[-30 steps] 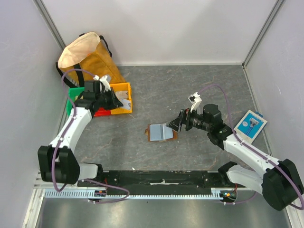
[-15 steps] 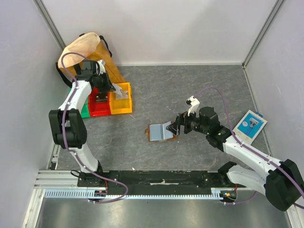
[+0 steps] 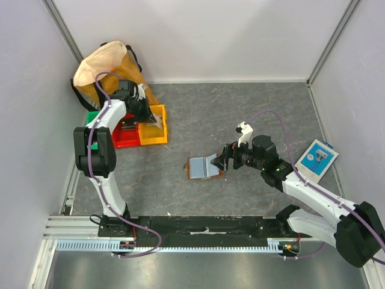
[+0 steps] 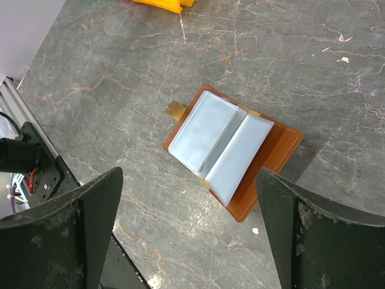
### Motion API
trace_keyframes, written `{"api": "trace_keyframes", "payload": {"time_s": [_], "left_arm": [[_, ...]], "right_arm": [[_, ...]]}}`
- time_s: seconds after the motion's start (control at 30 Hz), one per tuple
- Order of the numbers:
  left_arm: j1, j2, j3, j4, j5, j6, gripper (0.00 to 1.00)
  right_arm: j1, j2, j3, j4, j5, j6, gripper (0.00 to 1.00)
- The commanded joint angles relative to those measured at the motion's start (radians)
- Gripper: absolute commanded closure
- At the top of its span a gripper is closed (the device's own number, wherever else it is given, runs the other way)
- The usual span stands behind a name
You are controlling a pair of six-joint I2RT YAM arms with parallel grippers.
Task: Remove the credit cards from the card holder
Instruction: Place the credit card in the storage box.
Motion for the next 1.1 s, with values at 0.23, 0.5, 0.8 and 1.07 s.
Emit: {"api": "trace_keyframes", "payload": {"time_s": [0.23, 0.5, 0.8, 1.07], "left_arm": [[-0.050, 0.047, 0.072, -0.063, -0.148, -0.008, 0.82], [-0.078, 0.038, 0.154, -0.138, -0.274, 0.030, 0.54], [-0.142, -0.081, 0.223, -0.227, -0.386, 0.030, 0.30], [-0.302, -0.391, -0.018, -0.126, -0.320, -0.042, 0.30]], "right_arm": [[0.005, -0.009, 0.015, -0.005, 0.020, -0.023, 0.02], [0.005, -0.036, 0.024, -0.042, 0.055, -0.027, 0.02], [0.007, -0.043, 0.066, -0.143, 0.127, -0.043, 0.02], [0.135, 0.057, 0.157, -0.226, 0.292, -0.087, 0.04]]}}
